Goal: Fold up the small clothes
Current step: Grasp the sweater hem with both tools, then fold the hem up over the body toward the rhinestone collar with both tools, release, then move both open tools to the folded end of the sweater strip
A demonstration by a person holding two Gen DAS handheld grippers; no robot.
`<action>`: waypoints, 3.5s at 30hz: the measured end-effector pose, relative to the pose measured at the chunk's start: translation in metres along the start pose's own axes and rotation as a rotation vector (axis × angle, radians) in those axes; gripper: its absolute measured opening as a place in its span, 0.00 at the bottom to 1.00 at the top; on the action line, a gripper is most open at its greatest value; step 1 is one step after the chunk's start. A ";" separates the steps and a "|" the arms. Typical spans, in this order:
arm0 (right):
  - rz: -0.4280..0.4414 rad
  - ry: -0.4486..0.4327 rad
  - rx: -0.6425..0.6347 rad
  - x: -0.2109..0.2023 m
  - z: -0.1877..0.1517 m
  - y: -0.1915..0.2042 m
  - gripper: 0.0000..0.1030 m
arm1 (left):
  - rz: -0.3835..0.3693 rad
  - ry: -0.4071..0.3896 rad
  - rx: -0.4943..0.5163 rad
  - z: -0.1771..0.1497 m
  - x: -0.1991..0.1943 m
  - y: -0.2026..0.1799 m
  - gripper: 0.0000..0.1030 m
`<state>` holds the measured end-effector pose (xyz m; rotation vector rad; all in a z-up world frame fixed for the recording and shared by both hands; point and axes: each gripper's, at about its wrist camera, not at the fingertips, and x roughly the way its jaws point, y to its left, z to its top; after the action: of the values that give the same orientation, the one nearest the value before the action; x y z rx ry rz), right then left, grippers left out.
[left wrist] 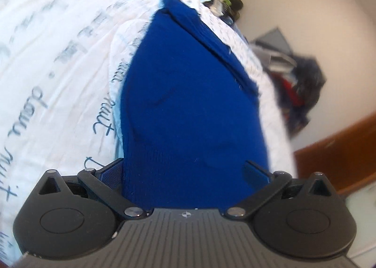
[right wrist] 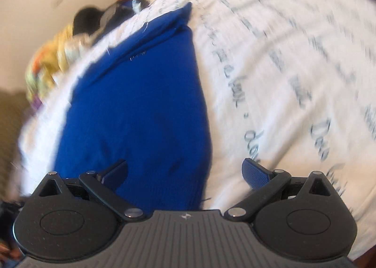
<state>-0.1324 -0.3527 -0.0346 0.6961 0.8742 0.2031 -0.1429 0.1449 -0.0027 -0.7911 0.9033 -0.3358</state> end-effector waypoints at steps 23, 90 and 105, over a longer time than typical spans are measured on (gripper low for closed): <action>-0.042 0.144 -0.257 -0.023 0.000 0.012 0.04 | 0.233 -0.001 0.311 0.012 -0.025 -0.034 0.05; -0.191 -0.168 -0.731 0.269 0.200 0.128 0.76 | 0.493 -0.149 0.747 0.219 0.259 -0.100 1.00; 0.114 0.081 0.014 0.025 0.082 -0.018 0.85 | 0.209 -0.055 0.209 0.076 0.018 -0.017 0.96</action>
<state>-0.0557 -0.3950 -0.0260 0.7551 0.9149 0.3292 -0.0702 0.1587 0.0274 -0.5068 0.8747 -0.2192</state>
